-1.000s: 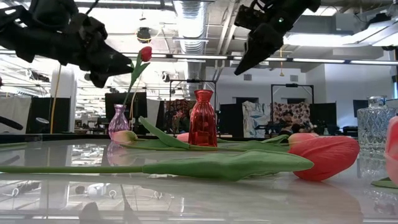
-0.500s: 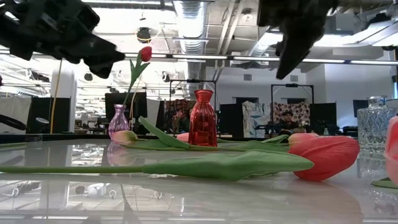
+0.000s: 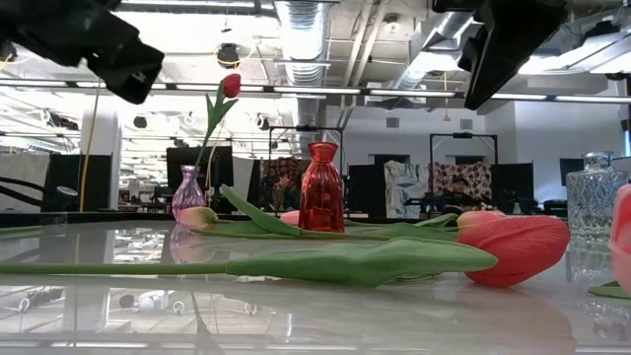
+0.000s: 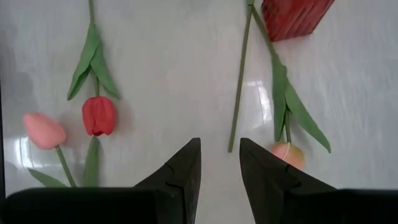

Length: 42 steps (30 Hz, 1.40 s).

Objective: Sort flowers into vase by color
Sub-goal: Put the red tulip into the violet vase

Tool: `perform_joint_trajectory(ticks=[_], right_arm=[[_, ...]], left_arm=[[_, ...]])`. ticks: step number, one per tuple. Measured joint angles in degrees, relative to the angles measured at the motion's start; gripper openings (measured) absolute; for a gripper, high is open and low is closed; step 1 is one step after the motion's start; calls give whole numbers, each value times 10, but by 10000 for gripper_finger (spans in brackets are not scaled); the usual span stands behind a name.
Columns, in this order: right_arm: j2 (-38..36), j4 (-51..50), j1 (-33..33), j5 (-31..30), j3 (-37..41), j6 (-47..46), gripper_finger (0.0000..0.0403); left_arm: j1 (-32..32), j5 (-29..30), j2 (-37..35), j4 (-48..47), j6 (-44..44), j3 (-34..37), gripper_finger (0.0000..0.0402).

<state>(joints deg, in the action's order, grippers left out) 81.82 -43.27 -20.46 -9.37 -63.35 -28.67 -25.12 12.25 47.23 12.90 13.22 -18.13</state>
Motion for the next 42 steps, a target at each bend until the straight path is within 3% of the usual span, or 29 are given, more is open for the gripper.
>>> perform_joint_trajectory(ticks=[4,7,14,22,30,42], right_arm=[[0,0,-9,0,0,0,136],[0,0,-20,-2,0,1,136],[0,0,-57,-2,0,8,136],[0,-1,-104,-2,0,17,136],[0,0,-135,-15,0,17,136],[0,0,-148,-50,0,17,136]], left_arm=[[-68,87,112,4,23,-54,128],[-89,113,204,2,41,-106,128],[-102,96,397,-14,57,-246,128],[-102,56,550,-153,113,-401,128],[-102,55,615,-185,131,-449,128],[-100,62,617,-201,160,-444,128]])
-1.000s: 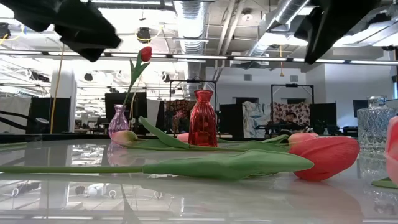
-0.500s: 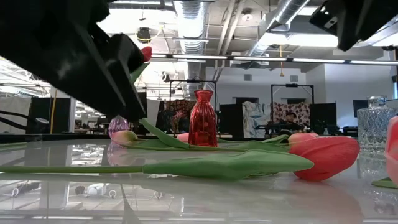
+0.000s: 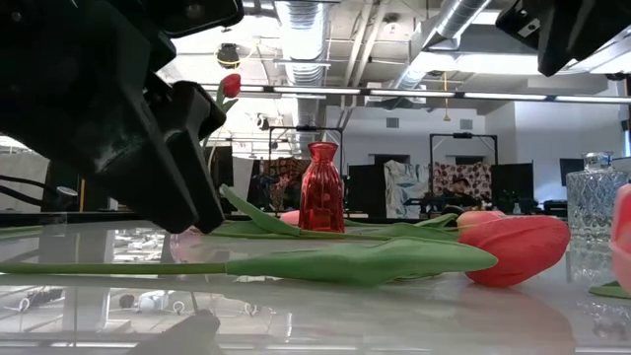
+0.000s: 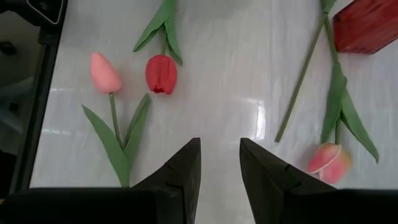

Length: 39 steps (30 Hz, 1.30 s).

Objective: Sort flowers into vase by color
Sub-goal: Put the red tulip into the violet vase

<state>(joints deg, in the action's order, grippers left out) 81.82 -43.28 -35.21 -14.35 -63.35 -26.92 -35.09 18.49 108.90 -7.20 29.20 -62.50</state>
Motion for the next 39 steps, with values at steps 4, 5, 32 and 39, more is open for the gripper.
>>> perform_joint_trajectory(ticks=[4,5,32,39], right_arm=[[0,0,1,-9,0,4,136],[0,0,1,-10,0,4,136],[0,6,1,-38,0,-7,136],[0,6,1,-38,0,-7,136]], left_arm=[[0,3,0,0,0,0,128],[0,3,0,0,0,0,128],[-2,-11,-1,27,-7,36,128],[-3,-18,-2,64,-4,65,128]])
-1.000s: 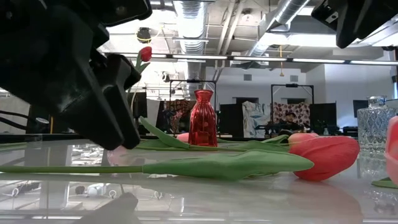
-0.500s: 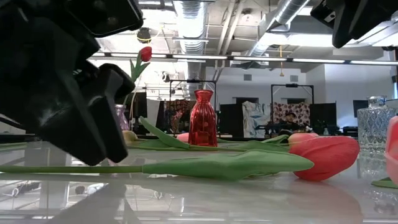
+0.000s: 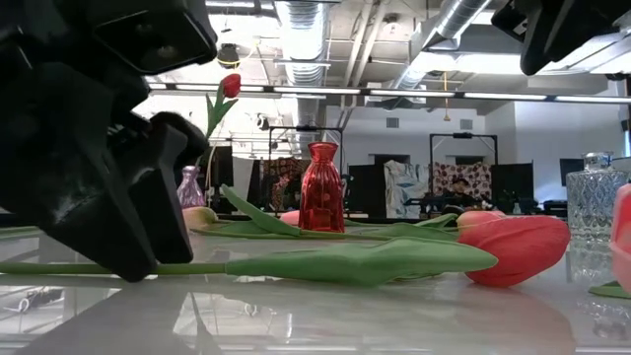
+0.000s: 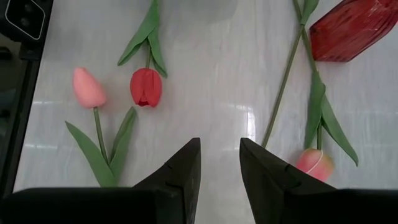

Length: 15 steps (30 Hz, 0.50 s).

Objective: Sort flowers into vase by color
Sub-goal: Put the red tulip into the violet vase

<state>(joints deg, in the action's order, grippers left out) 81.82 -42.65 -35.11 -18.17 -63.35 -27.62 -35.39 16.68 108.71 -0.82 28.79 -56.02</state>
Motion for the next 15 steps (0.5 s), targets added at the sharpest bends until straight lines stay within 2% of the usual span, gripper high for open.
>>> perform_joint_trajectory(ticks=[4,12,15], right_arm=[[0,0,0,0,0,0,136],[0,0,0,0,0,0,136],[0,0,0,0,0,0,136]], left_arm=[[-7,3,-1,18,8,15,117],[-18,3,0,21,-35,16,14],[-18,-5,0,21,-35,16,5]])
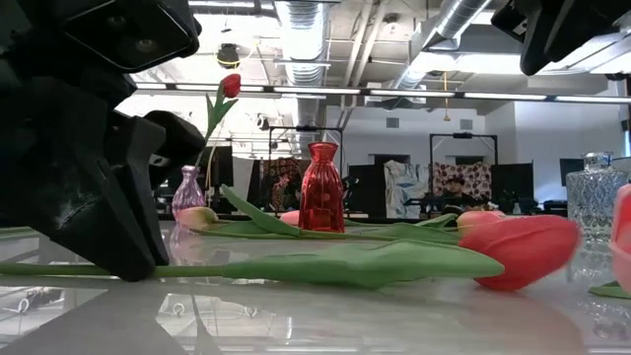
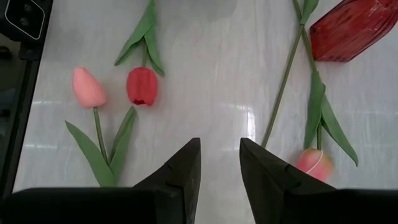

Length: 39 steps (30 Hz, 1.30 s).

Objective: Sort flowers into vase by color
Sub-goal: Put the red tulip into the violet vase

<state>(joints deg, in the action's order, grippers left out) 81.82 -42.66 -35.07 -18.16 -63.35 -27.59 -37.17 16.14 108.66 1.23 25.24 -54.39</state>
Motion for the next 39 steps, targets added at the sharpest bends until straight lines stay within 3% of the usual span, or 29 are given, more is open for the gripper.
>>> perform_joint_trajectory(ticks=[6,14,28,32,39], right_arm=[[0,0,0,0,0,0,136],[0,0,0,0,0,0,136],[0,-1,27,-1,0,49,136],[0,30,49,-2,1,105,136],[0,214,86,-2,1,312,136]], left_arm=[[1,35,-9,-10,-7,-2,1],[31,75,-78,-11,-54,-6,0],[54,148,-312,-15,-189,-6,0],[83,123,-376,113,-230,58,0],[188,-39,-445,496,-205,269,0]])
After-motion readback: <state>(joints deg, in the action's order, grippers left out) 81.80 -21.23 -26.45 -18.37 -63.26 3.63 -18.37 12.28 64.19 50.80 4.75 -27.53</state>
